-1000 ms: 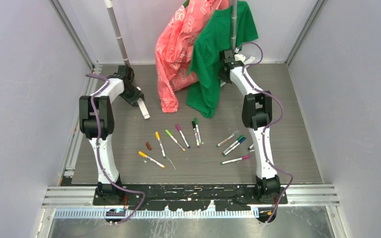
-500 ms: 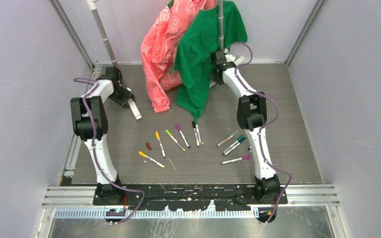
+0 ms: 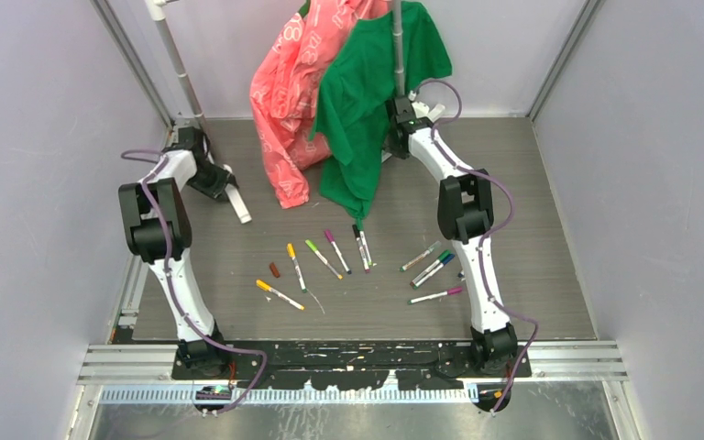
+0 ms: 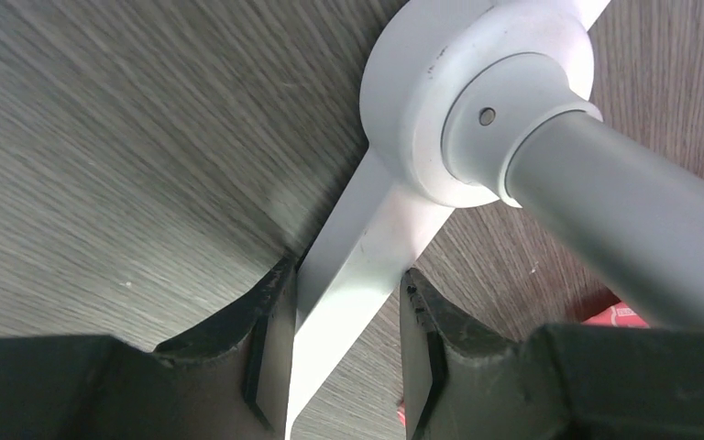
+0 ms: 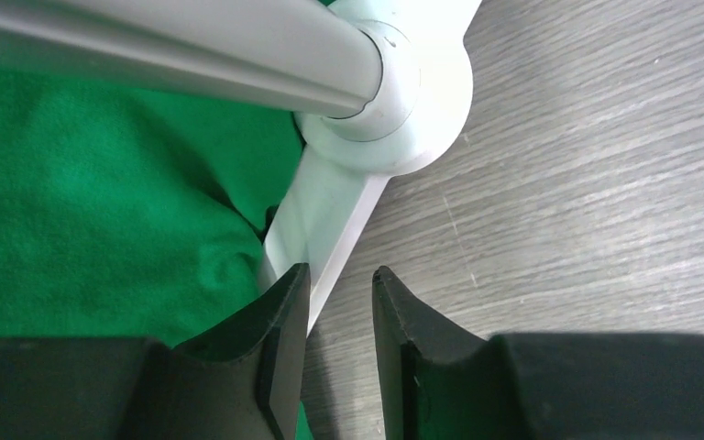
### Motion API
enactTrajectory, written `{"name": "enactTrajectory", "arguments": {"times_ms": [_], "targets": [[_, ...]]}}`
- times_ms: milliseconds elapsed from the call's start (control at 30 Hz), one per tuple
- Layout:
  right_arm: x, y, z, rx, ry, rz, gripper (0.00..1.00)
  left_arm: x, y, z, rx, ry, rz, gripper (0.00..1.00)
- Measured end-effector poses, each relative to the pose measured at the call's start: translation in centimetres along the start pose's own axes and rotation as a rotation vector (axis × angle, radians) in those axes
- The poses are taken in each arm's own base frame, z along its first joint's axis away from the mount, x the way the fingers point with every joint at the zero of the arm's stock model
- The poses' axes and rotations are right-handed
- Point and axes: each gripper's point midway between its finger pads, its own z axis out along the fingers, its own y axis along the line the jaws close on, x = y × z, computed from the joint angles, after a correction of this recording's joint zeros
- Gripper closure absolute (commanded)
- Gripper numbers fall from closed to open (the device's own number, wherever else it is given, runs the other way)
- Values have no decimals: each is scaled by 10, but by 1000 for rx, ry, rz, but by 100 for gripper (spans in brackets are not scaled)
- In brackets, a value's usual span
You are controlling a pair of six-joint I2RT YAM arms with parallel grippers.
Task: Open the pen caps
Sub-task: Move the distractor to the center of the board.
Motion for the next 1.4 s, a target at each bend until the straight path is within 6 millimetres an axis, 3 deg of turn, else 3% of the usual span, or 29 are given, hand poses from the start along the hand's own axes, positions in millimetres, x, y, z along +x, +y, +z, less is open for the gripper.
{"name": "enactTrajectory", "arguments": {"times_ms": [200, 333, 400, 533, 767, 933, 1033, 1133, 1233, 1333, 1400], "targets": [[14, -6, -13, 3, 25, -21, 54, -13, 11, -3, 8, 5, -43, 100], [19, -17, -18, 32, 41, -40, 53, -41, 22, -6, 3, -46, -141, 100], [16, -21, -20, 38, 35, -39, 52, -55, 37, -4, -34, -80, -174, 100], [1, -27, -24, 49, 5, -24, 52, -63, 56, 0, -76, -81, -217, 100], [-48, -43, -30, 86, -99, 32, 52, -66, 59, 0, -76, -83, -227, 100], [-87, -47, -32, 86, -182, 79, 52, -66, 58, 0, -68, -78, -211, 94], [-111, -42, -22, 61, -231, 111, 49, -65, 56, -1, -57, -71, -193, 91], [-119, -40, -4, 39, -245, 136, 48, -64, 53, 0, -45, -61, -172, 90], [-107, -39, 19, 20, -210, 149, 47, -61, 50, 0, -35, -53, -149, 89], [-79, -35, 44, -16, -131, 160, 46, -57, 46, 0, -24, -42, -126, 88], [-73, -23, 53, -74, -114, 187, 45, -54, 43, 0, -18, -34, -114, 88]]}}
